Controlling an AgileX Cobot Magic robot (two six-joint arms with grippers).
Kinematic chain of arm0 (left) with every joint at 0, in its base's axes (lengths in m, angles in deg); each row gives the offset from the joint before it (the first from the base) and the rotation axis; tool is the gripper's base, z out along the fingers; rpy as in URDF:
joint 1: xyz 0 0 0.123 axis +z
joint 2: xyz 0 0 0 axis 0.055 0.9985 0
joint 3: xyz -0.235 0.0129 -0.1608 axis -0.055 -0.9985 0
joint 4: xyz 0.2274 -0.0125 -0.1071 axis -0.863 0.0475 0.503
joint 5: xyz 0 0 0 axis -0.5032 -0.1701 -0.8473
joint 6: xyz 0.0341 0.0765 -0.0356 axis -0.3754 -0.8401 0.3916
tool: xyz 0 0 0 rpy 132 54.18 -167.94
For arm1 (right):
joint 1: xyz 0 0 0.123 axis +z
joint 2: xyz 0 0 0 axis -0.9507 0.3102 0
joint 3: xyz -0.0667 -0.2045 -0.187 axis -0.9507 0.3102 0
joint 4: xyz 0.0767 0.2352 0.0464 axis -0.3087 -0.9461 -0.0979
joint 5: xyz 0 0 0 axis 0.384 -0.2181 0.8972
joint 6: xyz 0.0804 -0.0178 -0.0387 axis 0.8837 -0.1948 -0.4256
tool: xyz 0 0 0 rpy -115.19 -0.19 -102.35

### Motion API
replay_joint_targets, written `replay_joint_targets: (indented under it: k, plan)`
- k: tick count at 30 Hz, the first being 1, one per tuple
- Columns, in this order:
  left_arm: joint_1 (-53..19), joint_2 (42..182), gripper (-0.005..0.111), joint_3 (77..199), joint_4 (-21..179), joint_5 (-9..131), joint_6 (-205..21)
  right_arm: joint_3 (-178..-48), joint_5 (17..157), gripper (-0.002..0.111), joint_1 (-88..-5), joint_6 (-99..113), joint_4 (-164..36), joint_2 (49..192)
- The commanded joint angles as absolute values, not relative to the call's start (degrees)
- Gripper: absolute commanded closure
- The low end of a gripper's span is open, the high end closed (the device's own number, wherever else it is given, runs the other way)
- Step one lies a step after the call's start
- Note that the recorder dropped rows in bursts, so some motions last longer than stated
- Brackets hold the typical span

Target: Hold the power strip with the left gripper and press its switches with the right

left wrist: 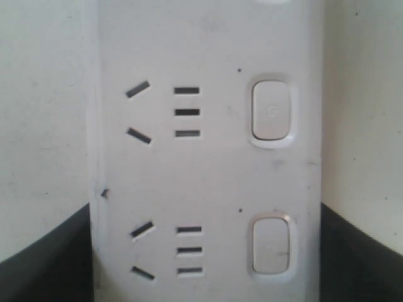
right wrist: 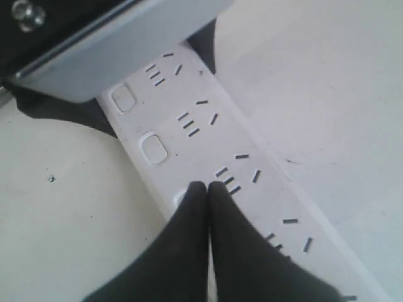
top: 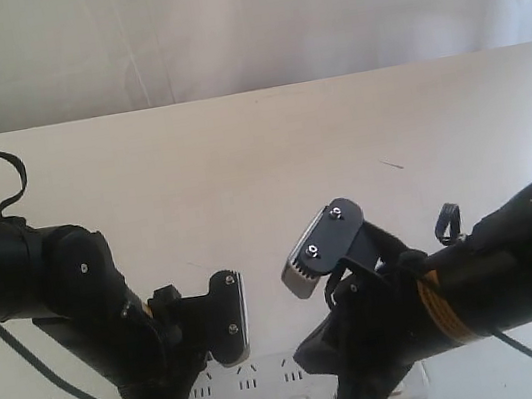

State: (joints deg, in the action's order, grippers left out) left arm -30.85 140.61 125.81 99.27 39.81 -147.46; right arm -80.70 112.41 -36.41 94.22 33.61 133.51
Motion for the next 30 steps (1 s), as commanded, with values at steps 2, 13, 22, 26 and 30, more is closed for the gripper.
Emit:
replay_joint_targets:
  k: [2, 13, 22, 26, 30]
  plan:
    - [-30.8, 141.5, 0.107, 125.4, 97.8, 37.2, -147.5, -77.3, 107.9, 0.108, -36.4, 98.1, 35.6, 131.2]
    - [-30.8, 141.5, 0.107, 125.4, 97.8, 37.6, -147.5, -74.8, 107.0, 0.108, -36.4, 99.5, 35.6, 131.2]
    - [-30.8, 141.5, 0.107, 125.4, 97.8, 37.7, -147.5, -74.8, 106.6, 0.108, -36.4, 99.2, 35.6, 131.2]
    - [-30.8, 141.5, 0.107, 125.4, 97.8, 38.0, -147.5, -74.8, 106.6, 0.108, -36.4, 99.2, 35.6, 131.2]
    - [-30.8, 141.5, 0.107, 125.4, 97.8, 38.7, -147.3, -74.8, 105.2, 0.108, -36.4, 98.9, 34.3, 131.8]
